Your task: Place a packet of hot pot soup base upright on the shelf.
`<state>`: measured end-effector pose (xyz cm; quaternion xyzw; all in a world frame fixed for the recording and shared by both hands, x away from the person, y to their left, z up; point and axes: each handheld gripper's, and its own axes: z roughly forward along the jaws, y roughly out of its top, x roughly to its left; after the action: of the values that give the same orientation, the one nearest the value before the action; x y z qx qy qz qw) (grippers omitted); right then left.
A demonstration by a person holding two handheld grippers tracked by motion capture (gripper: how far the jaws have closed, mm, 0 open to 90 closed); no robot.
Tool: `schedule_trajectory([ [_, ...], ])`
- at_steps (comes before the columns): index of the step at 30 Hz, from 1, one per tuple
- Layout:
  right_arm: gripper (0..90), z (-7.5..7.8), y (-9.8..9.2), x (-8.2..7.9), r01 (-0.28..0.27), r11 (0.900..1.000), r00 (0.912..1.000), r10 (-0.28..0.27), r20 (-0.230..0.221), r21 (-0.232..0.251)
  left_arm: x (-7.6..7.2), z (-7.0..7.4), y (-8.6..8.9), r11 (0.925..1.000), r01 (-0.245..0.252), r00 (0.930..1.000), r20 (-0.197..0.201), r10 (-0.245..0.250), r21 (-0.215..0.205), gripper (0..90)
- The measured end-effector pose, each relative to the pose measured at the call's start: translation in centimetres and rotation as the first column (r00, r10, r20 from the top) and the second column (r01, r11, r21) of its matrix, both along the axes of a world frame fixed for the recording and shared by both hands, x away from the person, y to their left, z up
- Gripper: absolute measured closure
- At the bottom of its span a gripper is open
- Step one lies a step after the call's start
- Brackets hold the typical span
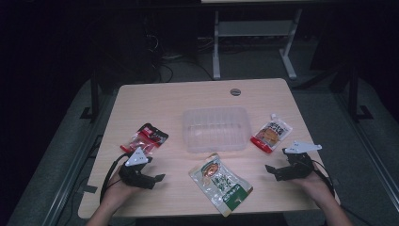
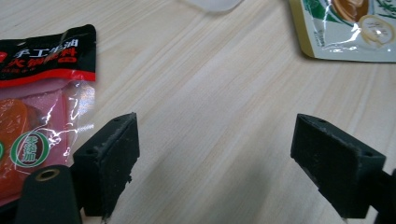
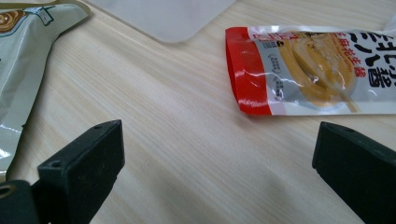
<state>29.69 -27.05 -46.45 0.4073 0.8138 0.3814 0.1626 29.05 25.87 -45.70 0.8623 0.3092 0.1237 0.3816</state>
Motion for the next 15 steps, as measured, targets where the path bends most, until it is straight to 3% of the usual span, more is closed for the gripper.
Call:
schedule_trajectory([
  [8, 1.9, 0.4, 0.3, -0.3, -0.027, 1.0, 0.9996, 0.027, -0.001, 0.005, 0.3, 1.1, 0.8, 1.0, -0.006, 0.9998, -0.021, 0.007, 0.006, 25.3],
  [15, 1.9, 0.2, 0.7, -0.4, -0.043, 0.999, 0.9988, 0.043, -0.023, -0.001, 1.0, 1.9, 1.3, 0.9991, -0.039, 0.996, -0.079, 0.04, 0.018, 39.0],
])
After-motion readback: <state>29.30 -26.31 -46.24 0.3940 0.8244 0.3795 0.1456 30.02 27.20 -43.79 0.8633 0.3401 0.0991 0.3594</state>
